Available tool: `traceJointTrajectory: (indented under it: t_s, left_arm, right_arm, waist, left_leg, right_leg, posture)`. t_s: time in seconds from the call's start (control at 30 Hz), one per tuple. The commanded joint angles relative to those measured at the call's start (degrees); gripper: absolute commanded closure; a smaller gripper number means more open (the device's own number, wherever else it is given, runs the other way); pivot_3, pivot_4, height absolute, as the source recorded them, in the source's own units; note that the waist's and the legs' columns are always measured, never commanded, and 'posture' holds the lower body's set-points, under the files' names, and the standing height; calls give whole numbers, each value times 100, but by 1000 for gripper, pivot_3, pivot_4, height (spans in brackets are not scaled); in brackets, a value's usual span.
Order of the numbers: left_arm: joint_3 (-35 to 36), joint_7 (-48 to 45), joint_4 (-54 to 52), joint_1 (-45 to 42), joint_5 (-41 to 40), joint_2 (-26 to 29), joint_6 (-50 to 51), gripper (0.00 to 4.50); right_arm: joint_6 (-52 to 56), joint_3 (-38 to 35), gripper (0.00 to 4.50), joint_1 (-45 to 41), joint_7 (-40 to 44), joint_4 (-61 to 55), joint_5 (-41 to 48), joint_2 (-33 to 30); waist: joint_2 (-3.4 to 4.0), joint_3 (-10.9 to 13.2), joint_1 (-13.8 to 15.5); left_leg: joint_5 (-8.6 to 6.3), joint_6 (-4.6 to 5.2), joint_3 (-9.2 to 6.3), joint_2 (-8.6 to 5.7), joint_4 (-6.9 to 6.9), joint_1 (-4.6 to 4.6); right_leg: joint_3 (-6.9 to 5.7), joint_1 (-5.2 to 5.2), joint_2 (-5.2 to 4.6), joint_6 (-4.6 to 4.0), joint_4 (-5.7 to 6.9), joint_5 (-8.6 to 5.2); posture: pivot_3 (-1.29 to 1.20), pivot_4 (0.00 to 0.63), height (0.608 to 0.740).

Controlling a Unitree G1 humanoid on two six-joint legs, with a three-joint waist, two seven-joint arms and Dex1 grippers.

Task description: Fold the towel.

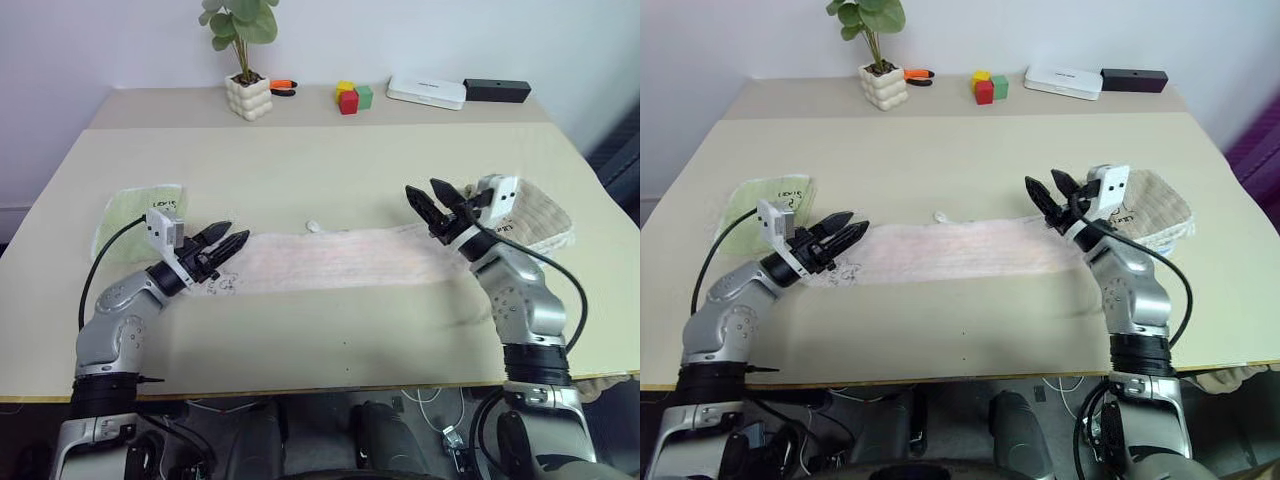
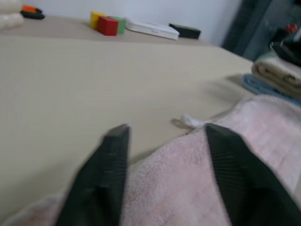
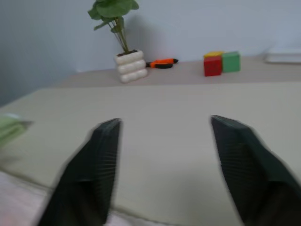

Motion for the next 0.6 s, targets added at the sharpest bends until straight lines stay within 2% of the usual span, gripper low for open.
traceJointTrajectory:
  t_s: [0.03,0.13,0.37,0.47,0.6]
  left_arm:
    - [39,-534,-168,-210,-96,278,-123,113]
    - [20,-786,53,-375,-57,349,-251,46]
    - [-221,-1903,286,-710,-77,534,-456,46]
    - [-369,-2416,877,-1187,62,639,-585,46]
    - [-544,-2839,1401,-1543,298,632,-966,46]
  right_arm:
    - [907,-574,0,366,-149,-569,851,-169]
    - [1455,-914,0,843,-365,-1109,1443,-175]
    - [2331,-1780,0,1906,-1471,-2235,3041,-4]
    - [2439,-1794,0,2691,-1835,-2735,3093,79]
    - [2382,-1823,0,3085,-2375,-2785,3291,275]
  waist:
    - [0,0,7]
    - [1,0,1]
    - [1,0,-18]
    - [-1,0,9]
    - [1,-1,-31]
  left_leg:
    - [0,0,0,0,-3,-1]
    - [-1,1,2,-1,-4,-2]
    - [-1,2,1,0,-7,-1]
    - [-2,2,-7,0,-8,-2]
    - [-2,3,-1,-3,-6,-4]
  right_leg:
    - [0,0,-1,0,-4,0]
    - [1,0,-2,0,-7,0]
    - [1,-1,0,0,-8,0]
    - [-3,0,2,-1,-10,-1]
    - [5,4,0,-3,-23,-1]
  posture:
    - [0,150,735]
    - [0,150,735]
    - [0,150,735]
    - [0,150,735]
    - [0,150,735]
